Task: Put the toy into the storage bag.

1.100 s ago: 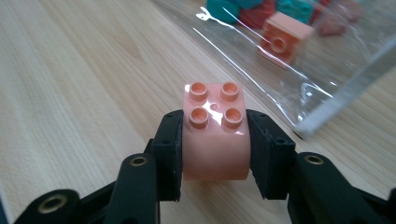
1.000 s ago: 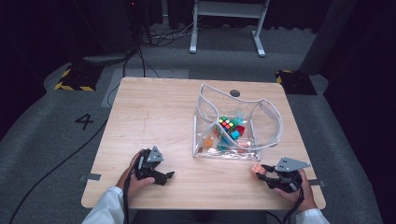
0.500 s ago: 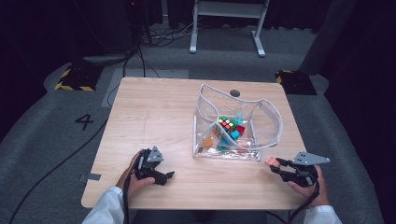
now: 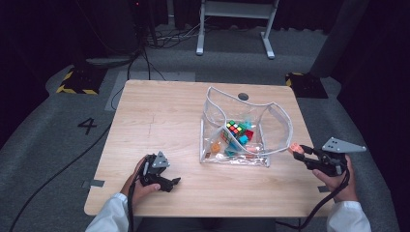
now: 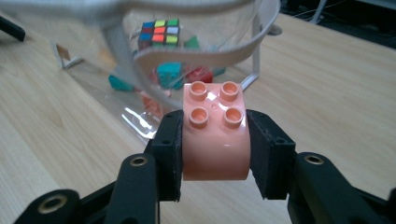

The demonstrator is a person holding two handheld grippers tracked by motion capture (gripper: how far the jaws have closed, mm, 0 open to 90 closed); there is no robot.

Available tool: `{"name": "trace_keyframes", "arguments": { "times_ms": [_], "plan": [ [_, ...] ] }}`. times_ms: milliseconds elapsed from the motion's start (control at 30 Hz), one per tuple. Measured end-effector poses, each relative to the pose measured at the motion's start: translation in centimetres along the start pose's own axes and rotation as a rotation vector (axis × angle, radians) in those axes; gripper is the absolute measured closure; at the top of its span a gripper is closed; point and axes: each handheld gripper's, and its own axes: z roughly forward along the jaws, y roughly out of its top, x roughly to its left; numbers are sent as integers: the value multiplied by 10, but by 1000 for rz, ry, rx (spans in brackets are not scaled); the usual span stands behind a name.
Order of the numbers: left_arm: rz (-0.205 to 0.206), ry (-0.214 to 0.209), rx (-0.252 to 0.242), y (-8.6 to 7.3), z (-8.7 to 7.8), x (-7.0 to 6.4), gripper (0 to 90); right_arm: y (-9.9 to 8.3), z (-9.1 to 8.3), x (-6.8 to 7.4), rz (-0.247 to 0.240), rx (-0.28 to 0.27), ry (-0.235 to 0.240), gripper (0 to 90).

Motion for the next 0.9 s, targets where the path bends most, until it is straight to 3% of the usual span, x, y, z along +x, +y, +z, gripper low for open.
{"name": "trace_keyframes", "arguments": {
  "times_ms": [300, 600, 900],
  "plan": [
    [-1, -3, 1, 0, 0, 0, 101, 41, -12, -14, -18, -36, -60, 589],
    [-1, -3, 1, 0, 0, 0, 101, 71, -15, -16, -51, -68, -65, 589],
    [-1, -2, 1, 0, 0, 0, 101, 101, -5, -7, -106, -71, -44, 589]
  ]
}}
